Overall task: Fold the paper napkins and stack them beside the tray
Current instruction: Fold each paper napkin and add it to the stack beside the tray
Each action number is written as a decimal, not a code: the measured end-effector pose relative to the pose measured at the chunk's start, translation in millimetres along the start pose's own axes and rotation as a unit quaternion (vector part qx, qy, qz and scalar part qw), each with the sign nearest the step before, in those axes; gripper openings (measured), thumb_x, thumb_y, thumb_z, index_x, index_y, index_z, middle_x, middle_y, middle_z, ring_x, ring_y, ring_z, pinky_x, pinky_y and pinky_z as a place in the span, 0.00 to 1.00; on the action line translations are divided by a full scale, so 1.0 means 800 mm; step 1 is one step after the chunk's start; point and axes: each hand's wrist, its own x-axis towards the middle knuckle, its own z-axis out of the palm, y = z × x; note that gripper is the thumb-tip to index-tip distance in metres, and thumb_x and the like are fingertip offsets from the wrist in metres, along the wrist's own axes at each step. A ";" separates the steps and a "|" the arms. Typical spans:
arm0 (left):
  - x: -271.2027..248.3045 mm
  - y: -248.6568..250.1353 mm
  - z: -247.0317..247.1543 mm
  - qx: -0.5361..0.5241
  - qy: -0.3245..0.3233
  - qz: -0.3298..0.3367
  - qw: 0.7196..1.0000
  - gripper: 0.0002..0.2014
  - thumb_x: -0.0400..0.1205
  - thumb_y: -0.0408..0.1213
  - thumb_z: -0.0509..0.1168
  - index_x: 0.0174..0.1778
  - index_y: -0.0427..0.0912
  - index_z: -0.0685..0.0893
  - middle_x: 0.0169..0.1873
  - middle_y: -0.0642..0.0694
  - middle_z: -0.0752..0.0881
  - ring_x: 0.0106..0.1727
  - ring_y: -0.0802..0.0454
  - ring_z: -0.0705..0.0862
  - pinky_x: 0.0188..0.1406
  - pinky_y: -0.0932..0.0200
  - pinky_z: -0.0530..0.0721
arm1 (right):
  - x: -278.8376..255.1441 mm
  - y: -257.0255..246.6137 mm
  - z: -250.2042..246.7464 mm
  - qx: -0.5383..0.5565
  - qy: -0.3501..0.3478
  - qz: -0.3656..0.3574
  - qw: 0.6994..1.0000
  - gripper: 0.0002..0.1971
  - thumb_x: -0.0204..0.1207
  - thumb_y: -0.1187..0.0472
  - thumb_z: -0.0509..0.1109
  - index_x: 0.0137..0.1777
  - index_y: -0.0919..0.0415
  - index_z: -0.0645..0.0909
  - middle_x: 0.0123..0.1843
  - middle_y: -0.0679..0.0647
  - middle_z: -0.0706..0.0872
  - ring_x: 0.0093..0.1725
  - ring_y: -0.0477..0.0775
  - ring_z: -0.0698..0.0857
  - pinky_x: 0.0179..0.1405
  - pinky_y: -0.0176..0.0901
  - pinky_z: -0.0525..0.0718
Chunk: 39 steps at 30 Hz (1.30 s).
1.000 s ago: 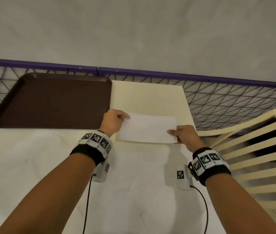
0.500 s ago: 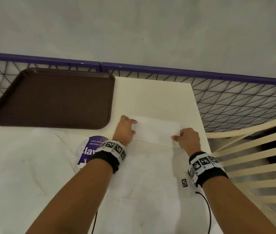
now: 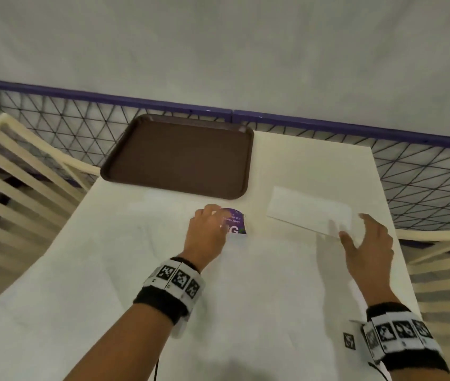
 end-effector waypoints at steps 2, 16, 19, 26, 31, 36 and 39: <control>-0.023 -0.052 -0.030 -0.017 0.010 -0.037 0.999 0.15 0.81 0.33 0.63 0.64 0.45 0.81 0.66 0.45 0.78 0.64 0.44 0.76 0.63 0.54 0.72 | -0.050 -0.013 -0.013 0.027 -0.007 -0.027 0.999 0.23 0.76 0.60 0.69 0.70 0.59 0.71 0.69 0.63 0.73 0.69 0.65 0.69 0.68 0.58 0.67; -0.050 -0.227 -0.086 0.109 -0.122 -0.173 0.971 0.32 0.76 0.44 0.71 0.74 0.46 0.67 0.69 0.42 0.73 0.70 0.41 0.71 0.69 0.46 0.67 | -0.257 -0.071 0.009 0.140 -0.116 0.006 0.983 0.28 0.70 0.67 0.75 0.41 0.23 0.76 0.53 0.25 0.77 0.48 0.23 0.78 0.41 0.13 0.74; -0.055 -0.228 -0.085 0.094 -0.087 -0.145 0.981 0.30 0.75 0.43 0.72 0.71 0.45 0.70 0.66 0.43 0.77 0.67 0.42 0.75 0.67 0.48 0.68 | -0.280 -0.085 0.025 0.125 -0.151 -0.013 0.980 0.29 0.69 0.67 0.75 0.42 0.23 0.76 0.52 0.25 0.78 0.49 0.28 0.80 0.43 0.17 0.76; -0.078 -0.240 -0.097 -0.086 0.038 -0.083 0.992 0.10 0.80 0.35 0.66 0.55 0.39 0.87 0.54 0.41 0.89 0.57 0.43 0.85 0.56 0.56 0.78 | -0.304 -0.133 0.051 0.104 -0.243 -0.072 0.962 0.18 0.73 0.61 0.73 0.49 0.33 0.76 0.56 0.26 0.77 0.52 0.37 0.80 0.44 0.29 0.76; -0.075 -0.242 -0.121 -0.158 0.041 -0.024 0.986 0.07 0.79 0.34 0.69 0.48 0.34 0.89 0.47 0.40 0.88 0.52 0.44 0.84 0.52 0.60 0.77 | -0.307 -0.166 0.062 0.111 -0.274 -0.079 0.952 0.09 0.75 0.59 0.71 0.45 0.41 0.79 0.46 0.38 0.85 0.49 0.37 0.81 0.44 0.26 0.76; -0.076 -0.240 -0.137 -0.100 0.019 0.022 0.995 0.11 0.82 0.33 0.63 0.59 0.38 0.85 0.49 0.40 0.89 0.52 0.42 0.85 0.53 0.57 0.79 | -0.308 -0.183 0.073 0.112 -0.301 -0.086 0.943 0.07 0.75 0.58 0.70 0.46 0.42 0.80 0.45 0.41 0.85 0.44 0.38 0.82 0.45 0.24 0.76; -0.080 -0.238 -0.140 -0.062 0.018 0.023 0.998 0.05 0.83 0.38 0.62 0.52 0.43 0.81 0.42 0.44 0.90 0.44 0.41 0.86 0.43 0.52 0.82 | -0.314 -0.184 0.074 0.116 -0.313 -0.079 0.939 0.10 0.75 0.58 0.71 0.43 0.37 0.79 0.44 0.40 0.85 0.42 0.37 0.82 0.44 0.26 0.78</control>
